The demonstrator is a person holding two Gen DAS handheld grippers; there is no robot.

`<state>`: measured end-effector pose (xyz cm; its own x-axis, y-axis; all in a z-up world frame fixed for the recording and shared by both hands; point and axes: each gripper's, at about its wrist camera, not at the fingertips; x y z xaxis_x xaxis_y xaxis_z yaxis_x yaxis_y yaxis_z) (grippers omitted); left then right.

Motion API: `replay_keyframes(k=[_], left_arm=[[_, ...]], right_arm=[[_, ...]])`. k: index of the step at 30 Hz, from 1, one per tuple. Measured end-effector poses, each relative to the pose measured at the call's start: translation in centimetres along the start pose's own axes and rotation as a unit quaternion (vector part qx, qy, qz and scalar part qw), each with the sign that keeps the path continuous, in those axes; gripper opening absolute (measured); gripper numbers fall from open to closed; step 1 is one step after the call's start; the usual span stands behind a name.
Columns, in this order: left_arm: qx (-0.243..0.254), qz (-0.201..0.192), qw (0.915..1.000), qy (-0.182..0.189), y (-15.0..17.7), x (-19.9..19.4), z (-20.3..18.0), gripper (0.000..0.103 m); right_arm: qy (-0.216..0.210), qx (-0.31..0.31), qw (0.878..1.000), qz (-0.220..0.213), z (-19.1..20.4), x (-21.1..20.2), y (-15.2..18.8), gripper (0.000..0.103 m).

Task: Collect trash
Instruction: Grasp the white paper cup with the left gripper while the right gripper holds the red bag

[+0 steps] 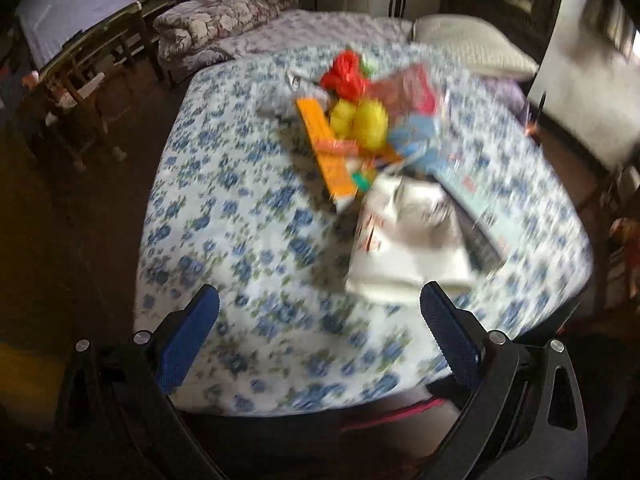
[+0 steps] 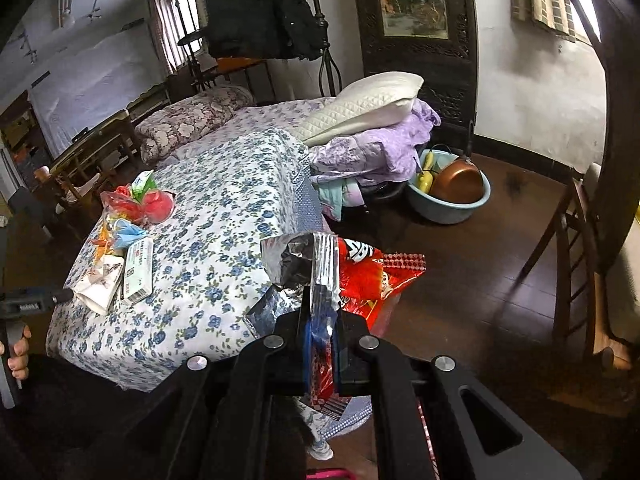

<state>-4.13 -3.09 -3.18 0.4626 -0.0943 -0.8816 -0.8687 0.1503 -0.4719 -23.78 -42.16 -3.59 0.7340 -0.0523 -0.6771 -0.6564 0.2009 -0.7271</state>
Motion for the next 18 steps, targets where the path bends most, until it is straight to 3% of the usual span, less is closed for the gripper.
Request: replay_keyframes(k=[5,8,12,13,14,18], left_arm=[[0.015,0.011,0.9997,-0.014,0.7,2.1,-0.6,0.095],[0.014,-0.004,0.9998,-0.016,0.1,2.4,-0.4,0.083],[0.000,0.001,1.0000,0.003,-1.0,3.7,-0.2,0.051],[-0.003,0.007,0.9999,0.012,-1.1,3.9,-0.1,0.031],[-0.005,0.013,0.9994,0.031,-1.1,3.9,-0.1,0.021],[0.005,-0.025,0.9978,0.061,-0.5,1.6,-0.7,0.006]], right_arm=[[-0.007,-0.007,1.000,0.000,0.8,-0.1,-0.2,0.008],[-0.010,-0.008,1.000,0.001,1.1,0.0,-0.3,0.008],[-0.014,-0.009,1.000,0.000,1.3,-0.1,-0.5,0.008],[-0.014,-0.010,1.000,-0.001,1.4,-0.2,-0.5,0.008],[-0.015,-0.011,1.000,-0.003,1.5,-0.3,-0.5,0.008],[-0.012,-0.005,1.000,-0.005,0.7,-0.9,-0.4,0.008]])
Point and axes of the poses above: each gripper's, at about its wrist camera, not at the fingertips, and x roughly the way its jaws point, z to its left, y to its underside, and after that the axes turned 8 degrees about -x, right-handed
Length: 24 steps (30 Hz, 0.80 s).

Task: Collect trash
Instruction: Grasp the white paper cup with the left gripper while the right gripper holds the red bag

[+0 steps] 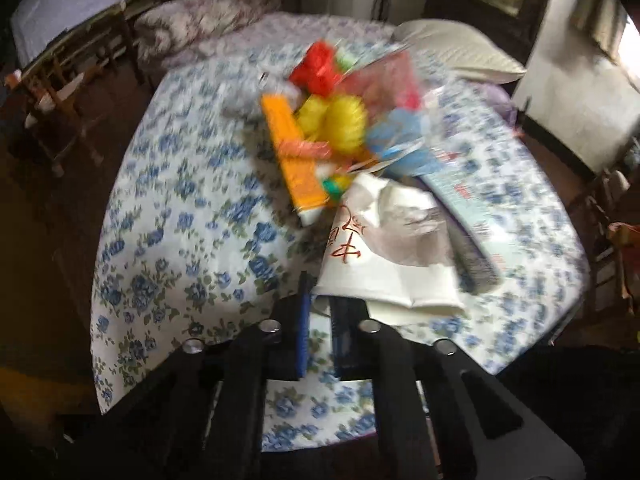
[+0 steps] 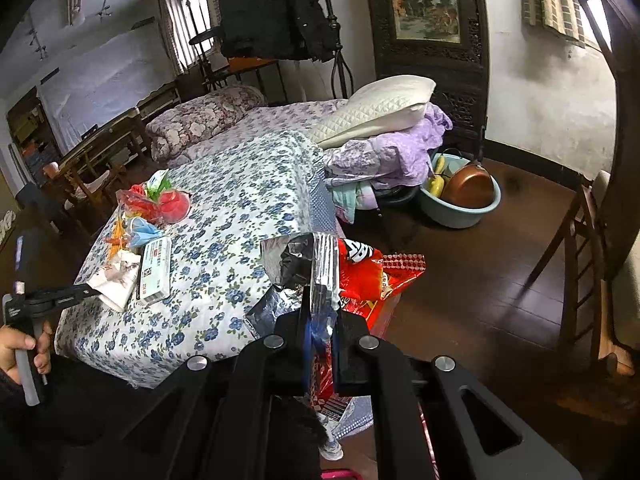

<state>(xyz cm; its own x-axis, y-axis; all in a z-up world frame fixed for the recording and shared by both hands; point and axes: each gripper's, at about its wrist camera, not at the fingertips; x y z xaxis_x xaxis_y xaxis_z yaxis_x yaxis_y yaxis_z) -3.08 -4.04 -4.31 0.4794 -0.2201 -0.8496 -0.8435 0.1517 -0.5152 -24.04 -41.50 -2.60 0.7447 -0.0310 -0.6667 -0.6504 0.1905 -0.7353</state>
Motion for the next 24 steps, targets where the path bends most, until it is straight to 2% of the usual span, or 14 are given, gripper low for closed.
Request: replay_keyframes(k=[5,10,12,14,16,19,24], left_arm=[[0.010,-0.028,0.9991,0.029,0.9,-3.4,-1.8,0.005],[0.021,-0.055,0.9982,0.016,1.1,-5.4,-3.1,0.005],[0.018,-0.050,0.9980,0.035,1.0,-6.4,-3.5,0.004],[0.046,-0.055,0.9961,0.052,1.2,-7.8,-5.3,0.004],[0.084,-0.064,0.9918,0.072,1.5,-9.4,-7.9,0.005],[0.142,-0.056,0.9808,0.122,1.9,-10.8,-13.0,0.005],[0.244,-0.013,0.9516,0.186,4.2,-9.9,-24.0,0.005]], right_arm=[[0.009,0.013,1.000,-0.005,-1.5,-1.1,0.6,0.008],[0.010,0.023,1.000,-0.011,-2.7,-1.8,1.3,0.008],[0.012,0.022,1.000,-0.014,-3.0,-2.3,1.5,0.008],[0.018,0.022,1.000,-0.014,-3.5,-2.8,1.9,0.008],[0.022,0.023,0.999,-0.010,-4.2,-3.2,2.4,0.008],[0.037,0.026,0.999,0.007,-6.0,-4.0,3.9,0.008],[0.060,0.044,0.996,0.050,-9.6,-4.7,7.2,0.008]])
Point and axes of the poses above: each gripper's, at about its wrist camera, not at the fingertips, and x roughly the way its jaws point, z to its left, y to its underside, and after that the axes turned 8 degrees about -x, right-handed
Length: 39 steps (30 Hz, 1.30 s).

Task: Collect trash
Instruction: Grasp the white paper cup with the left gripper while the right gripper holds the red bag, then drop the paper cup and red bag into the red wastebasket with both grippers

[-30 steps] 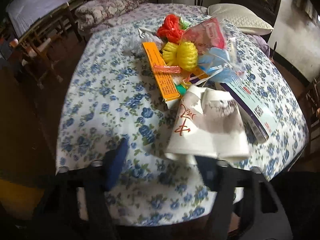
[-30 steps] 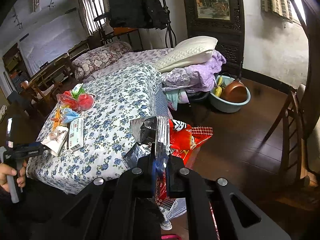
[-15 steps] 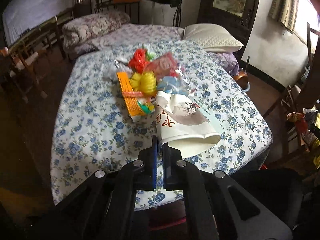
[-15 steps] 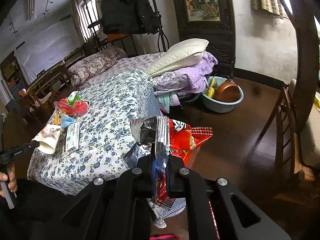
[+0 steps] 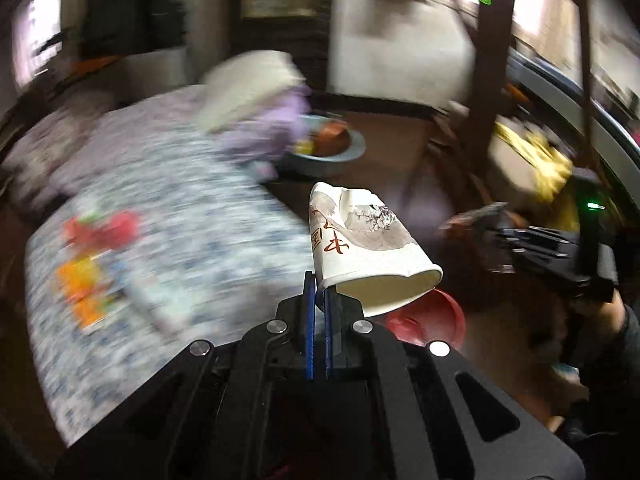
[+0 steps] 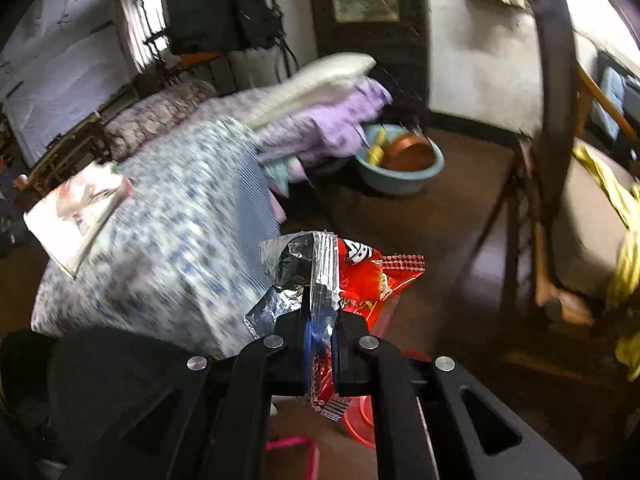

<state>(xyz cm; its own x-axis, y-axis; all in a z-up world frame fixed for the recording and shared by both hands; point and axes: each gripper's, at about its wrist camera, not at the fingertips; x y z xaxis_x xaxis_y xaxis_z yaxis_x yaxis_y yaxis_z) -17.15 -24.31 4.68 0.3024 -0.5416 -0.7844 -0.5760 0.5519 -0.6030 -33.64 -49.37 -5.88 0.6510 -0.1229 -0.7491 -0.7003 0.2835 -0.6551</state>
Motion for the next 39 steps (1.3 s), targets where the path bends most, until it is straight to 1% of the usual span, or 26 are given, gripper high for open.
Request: replay_keyframes(k=[1,3,4,7,8,9,10,12,14,18,21,22,25,26,27,28,29,30,32,36,38,39], left_arm=[[0.018,0.023,0.9994,0.018,-0.3,1.8,-2.2,0.005],[0.042,0.063,0.9965,0.036,-0.3,5.2,-5.4,0.005],[0.053,0.090,0.9936,0.044,-0.1,7.3,-7.1,0.005],[0.064,0.157,0.9841,0.055,1.0,12.3,-10.1,0.005],[0.063,0.183,0.9794,0.057,1.4,14.3,-11.1,0.005],[0.060,0.211,0.9737,0.063,1.7,16.3,-12.0,0.005],[0.055,0.229,0.9695,0.069,2.0,17.5,-12.7,0.005],[0.036,0.278,0.9559,0.087,2.6,20.8,-14.0,0.004],[0.030,0.302,0.9494,0.081,3.1,23.1,-15.0,0.004],[0.004,0.336,0.9387,0.078,3.9,26.7,-15.3,0.004],[-0.022,0.353,0.9323,0.078,4.1,28.9,-15.0,0.004],[-0.027,0.357,0.9307,0.077,4.0,29.3,-14.7,0.005],[-0.019,0.362,0.9296,0.068,4.3,30.5,-15.0,0.006],[-0.023,0.369,0.9270,0.065,4.5,31.1,-15.0,0.008],[-0.030,0.375,0.9245,0.059,4.7,31.5,-14.7,0.009],[-0.032,0.379,0.9237,0.049,4.9,31.8,-14.6,0.014],[-0.030,0.381,0.9234,0.038,4.9,31.9,-14.4,0.015],[-0.030,0.378,0.9245,0.037,4.7,31.7,-14.3,0.015],[-0.034,0.371,0.9270,0.045,4.4,31.3,-14.5,0.015],[-0.038,0.364,0.9293,0.046,4.1,30.9,-14.3,0.017],[-0.042,0.357,0.9322,0.044,3.7,30.6,-14.1,0.018],[-0.043,0.351,0.9345,0.043,3.4,30.2,-14.0,0.020]], right_arm=[[0.006,0.003,1.000,0.011,-0.7,0.1,0.8,0.008],[0.014,0.009,0.999,0.036,-2.2,0.7,2.6,0.008],[0.014,0.017,0.998,0.052,-3.1,1.2,3.6,0.008],[0.011,0.046,0.995,0.091,-5.4,3.1,6.4,0.008],[0.005,0.063,0.992,0.108,-6.4,4.3,7.7,0.008],[0.001,0.073,0.990,0.116,-6.8,5.0,8.4,0.008],[-0.004,0.086,0.988,0.126,-7.4,5.9,9.2,0.008],[-0.015,0.116,0.982,0.147,-8.7,7.8,10.9,0.008],[-0.013,0.138,0.976,0.166,-9.8,9.3,12.4,0.008],[-0.035,0.199,0.962,0.182,-12.5,12.1,15.0,0.009],[-0.043,0.212,0.957,0.191,-13.1,13.9,16.1,0.010],[-0.048,0.218,0.955,0.194,-13.2,14.6,16.4,0.010],[-0.054,0.235,0.950,0.198,-13.6,15.9,17.1,0.010],[-0.062,0.244,0.947,0.202,-13.7,16.5,17.4,0.014],[-0.070,0.254,0.943,0.204,-13.9,16.6,17.8,0.033],[-0.070,0.261,0.941,0.206,-14.2,16.8,17.9,0.043],[-0.067,0.267,0.939,0.207,-14.3,16.9,18.0,0.048],[-0.068,0.269,0.938,0.206,-14.4,16.9,18.1,0.048],[-0.067,0.267,0.939,0.205,-14.5,16.9,18.1,0.048],[-0.051,0.267,0.941,0.201,-15.2,15.5,18.0,0.048],[-0.042,0.259,0.944,0.198,-15.1,14.7,17.6,0.048],[-0.035,0.248,0.948,0.196,-14.7,14.3,16.9,0.048]])
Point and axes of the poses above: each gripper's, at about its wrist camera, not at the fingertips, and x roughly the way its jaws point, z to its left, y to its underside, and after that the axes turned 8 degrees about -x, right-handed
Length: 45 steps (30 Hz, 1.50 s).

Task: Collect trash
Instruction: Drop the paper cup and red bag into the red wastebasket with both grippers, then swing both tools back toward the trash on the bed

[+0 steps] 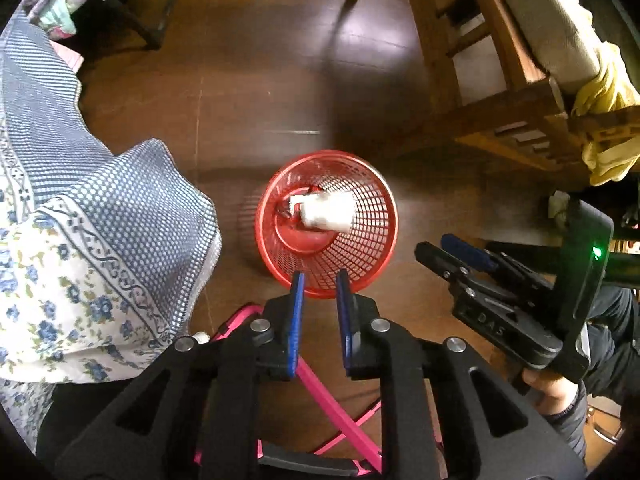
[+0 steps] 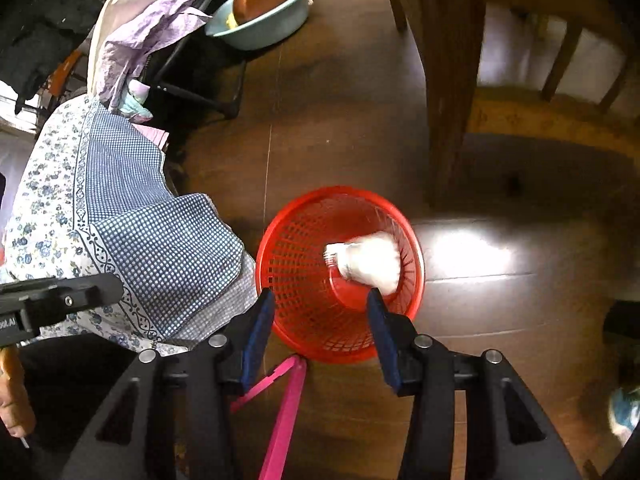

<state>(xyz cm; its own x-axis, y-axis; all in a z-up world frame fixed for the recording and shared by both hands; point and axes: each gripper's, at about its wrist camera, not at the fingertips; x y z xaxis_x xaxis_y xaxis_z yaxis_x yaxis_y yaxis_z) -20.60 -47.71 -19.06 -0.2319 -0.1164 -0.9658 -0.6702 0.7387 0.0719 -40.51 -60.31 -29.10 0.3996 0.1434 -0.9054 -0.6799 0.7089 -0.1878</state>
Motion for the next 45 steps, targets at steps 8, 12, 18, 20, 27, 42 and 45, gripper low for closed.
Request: replay_keyframes(k=[8,12,18,20,27,42,45], left_arm=[[0.019,-0.114,0.9932,0.012,1.5,-9.5,1.0,0.043],[0.013,-0.210,0.9773,0.025,2.9,-18.0,4.0,0.053],[-0.062,-0.309,0.9490,0.017,6.3,-25.9,12.6,0.060],[-0.092,-0.321,0.9426,0.001,7.7,-27.1,16.2,0.060],[-0.181,-0.373,0.9074,-0.068,13.5,-30.1,27.9,0.065],[-0.327,-0.392,0.8513,-0.119,20.1,-29.9,41.9,0.074],[-0.339,-0.383,0.8518,-0.111,19.8,-29.4,43.0,0.074]], right_arm=[[0.022,-0.085,0.994,-0.070,7.7,-5.8,-3.4,0.058],[0.017,-0.153,0.980,-0.129,14.8,-9.9,-5.5,0.072],[-0.002,-0.247,0.953,-0.173,25.9,-13.1,-6.9,0.080],[-0.010,-0.267,0.948,-0.175,28.9,-13.4,-6.8,0.080],[-0.022,-0.335,0.929,-0.153,40.0,-11.8,-5.0,0.081],[-0.024,-0.446,0.892,-0.063,53.8,-3.6,0.0,0.086],[-0.018,-0.461,0.886,-0.056,54.8,-2.1,0.5,0.086]])
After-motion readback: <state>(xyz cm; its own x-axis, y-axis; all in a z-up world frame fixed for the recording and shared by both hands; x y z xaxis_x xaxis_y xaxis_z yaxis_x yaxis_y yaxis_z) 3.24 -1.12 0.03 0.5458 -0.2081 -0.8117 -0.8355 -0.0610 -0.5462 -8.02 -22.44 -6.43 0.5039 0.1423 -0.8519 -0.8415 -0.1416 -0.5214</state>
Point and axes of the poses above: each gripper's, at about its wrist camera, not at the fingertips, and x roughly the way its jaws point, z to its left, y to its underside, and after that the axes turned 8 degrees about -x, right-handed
